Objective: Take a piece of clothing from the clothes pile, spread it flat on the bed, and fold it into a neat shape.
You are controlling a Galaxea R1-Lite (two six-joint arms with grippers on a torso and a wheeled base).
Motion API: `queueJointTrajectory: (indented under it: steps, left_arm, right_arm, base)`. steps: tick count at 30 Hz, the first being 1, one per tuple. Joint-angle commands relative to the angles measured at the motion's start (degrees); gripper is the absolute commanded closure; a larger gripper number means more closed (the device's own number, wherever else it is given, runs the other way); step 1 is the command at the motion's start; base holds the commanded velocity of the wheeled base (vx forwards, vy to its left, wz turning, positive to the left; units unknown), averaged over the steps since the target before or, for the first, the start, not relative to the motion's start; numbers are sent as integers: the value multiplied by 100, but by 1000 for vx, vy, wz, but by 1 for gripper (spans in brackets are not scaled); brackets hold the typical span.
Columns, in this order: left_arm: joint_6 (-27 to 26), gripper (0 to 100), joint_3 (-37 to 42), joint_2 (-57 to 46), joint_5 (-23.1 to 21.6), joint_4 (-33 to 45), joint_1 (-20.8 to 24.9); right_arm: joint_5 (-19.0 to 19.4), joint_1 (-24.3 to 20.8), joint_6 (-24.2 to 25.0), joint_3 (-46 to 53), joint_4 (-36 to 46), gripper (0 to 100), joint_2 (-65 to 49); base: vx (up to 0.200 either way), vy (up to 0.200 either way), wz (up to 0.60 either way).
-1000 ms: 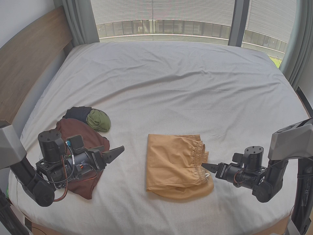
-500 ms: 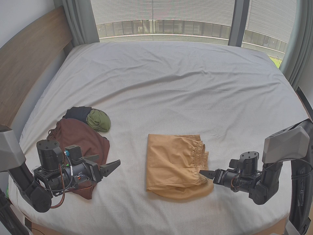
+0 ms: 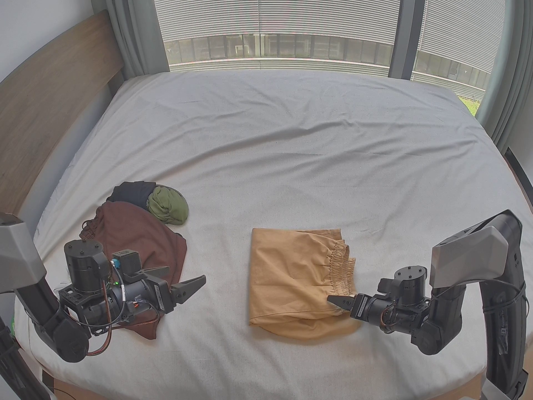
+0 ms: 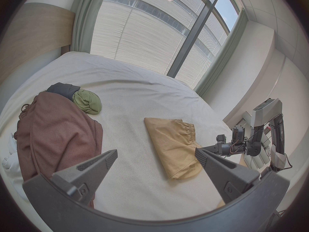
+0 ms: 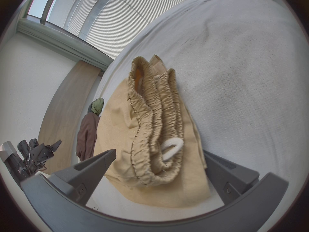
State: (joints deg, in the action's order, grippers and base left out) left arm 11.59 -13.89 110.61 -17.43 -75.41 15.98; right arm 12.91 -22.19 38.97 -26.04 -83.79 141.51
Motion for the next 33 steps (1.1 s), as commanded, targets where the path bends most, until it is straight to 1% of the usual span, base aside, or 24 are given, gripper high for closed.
queueJointTrajectory:
  steps: [1, 6, 8, 16, 17, 30, 33]
  left_arm:
    - [1, 0, -9, 40, -6, 0, -7]
    - [1, 0, 0, 40, 3, 0, -7]
    - [1, 0, 0, 40, -6, 0, -7]
    - [1, 0, -9, 75, 3, -9, -16]
    - [1, 0, -9, 75, 3, 0, -16]
    - [1, 0, 0, 75, 3, -9, -16]
    - [1, 0, 17, 75, 3, -9, -25]
  right_arm:
    - [-8, -137, 146, -77, -182, 0, 175]
    - [1, -198, 251, -129, -367, 0, 290]
    - [1, -260, 365, -129, -419, 0, 290]
    - [-8, -277, 383, -129, -428, 0, 290]
    - [-8, -277, 383, -129, -428, 100, 290]
    - [1, -286, 383, -129, -454, 100, 298]
    - [36, -365, 383, -121, -454, 100, 246]
  base:
    - [0, 0, 0]
    - [0, 0, 0]
    - [0, 0, 0]
    - [0, 0, 0]
    - [0, 0, 0]
    - [0, 0, 0]
    - [0, 0, 0]
